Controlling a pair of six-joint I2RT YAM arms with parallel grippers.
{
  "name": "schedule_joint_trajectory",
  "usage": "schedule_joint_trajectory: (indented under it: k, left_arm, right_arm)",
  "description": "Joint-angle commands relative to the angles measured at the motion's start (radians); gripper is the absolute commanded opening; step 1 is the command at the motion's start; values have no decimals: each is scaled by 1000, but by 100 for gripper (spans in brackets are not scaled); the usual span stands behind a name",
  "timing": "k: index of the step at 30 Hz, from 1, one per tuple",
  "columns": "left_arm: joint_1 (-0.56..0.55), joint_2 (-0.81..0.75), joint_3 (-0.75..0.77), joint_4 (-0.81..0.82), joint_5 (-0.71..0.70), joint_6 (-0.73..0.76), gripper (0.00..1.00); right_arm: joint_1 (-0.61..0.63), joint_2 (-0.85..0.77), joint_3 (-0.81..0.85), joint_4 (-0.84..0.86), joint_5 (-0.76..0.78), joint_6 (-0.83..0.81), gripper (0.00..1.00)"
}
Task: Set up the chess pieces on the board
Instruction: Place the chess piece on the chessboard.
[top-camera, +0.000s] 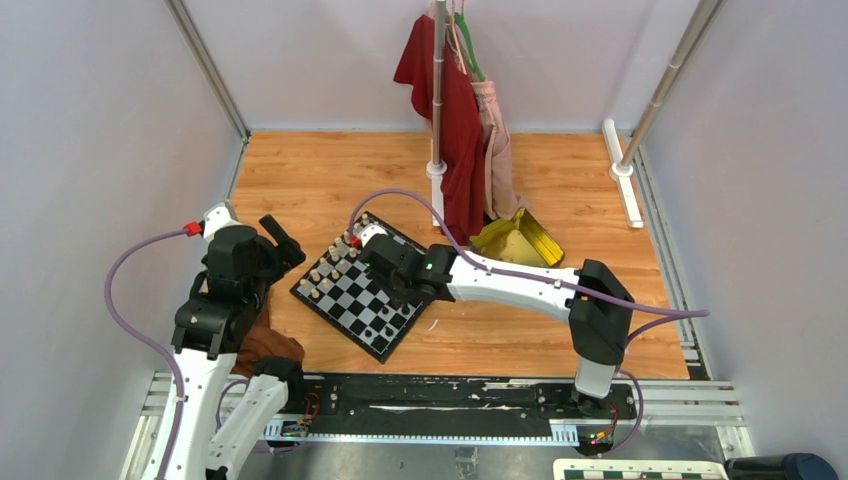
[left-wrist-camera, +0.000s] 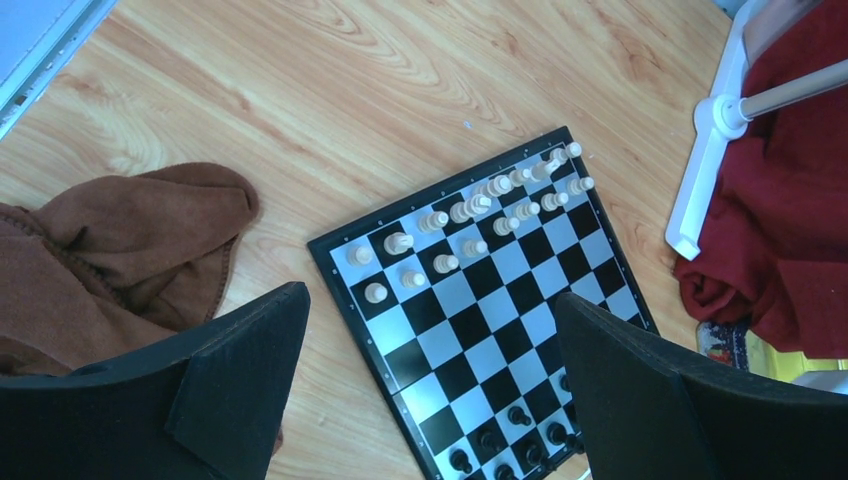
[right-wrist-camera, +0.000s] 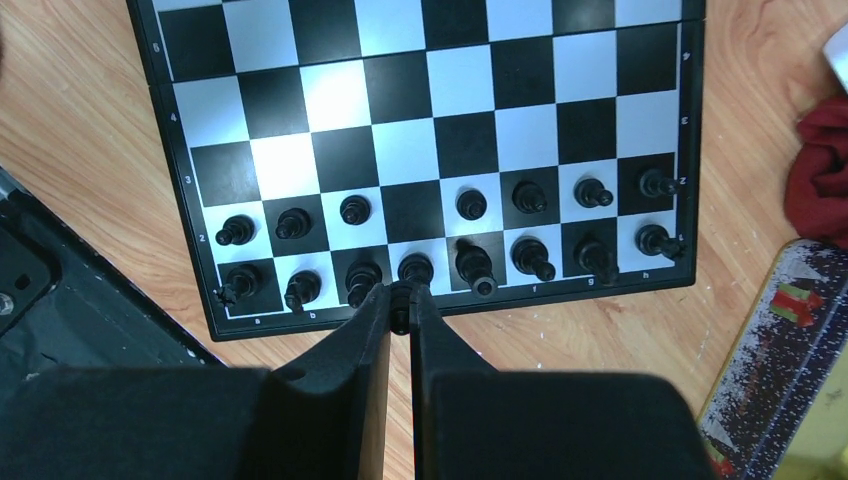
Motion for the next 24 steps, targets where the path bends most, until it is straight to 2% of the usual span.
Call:
schedule_joint_trajectory:
  k: [1,24]
  left_arm:
    - [7,-12,17,-16,-23,11,100]
    - [7,17,16,-14,-30,39,100]
  right_arm:
    - [16,31,22,-20,-31,-20,0]
    - [-22,130,-3,81,-94,-65,0]
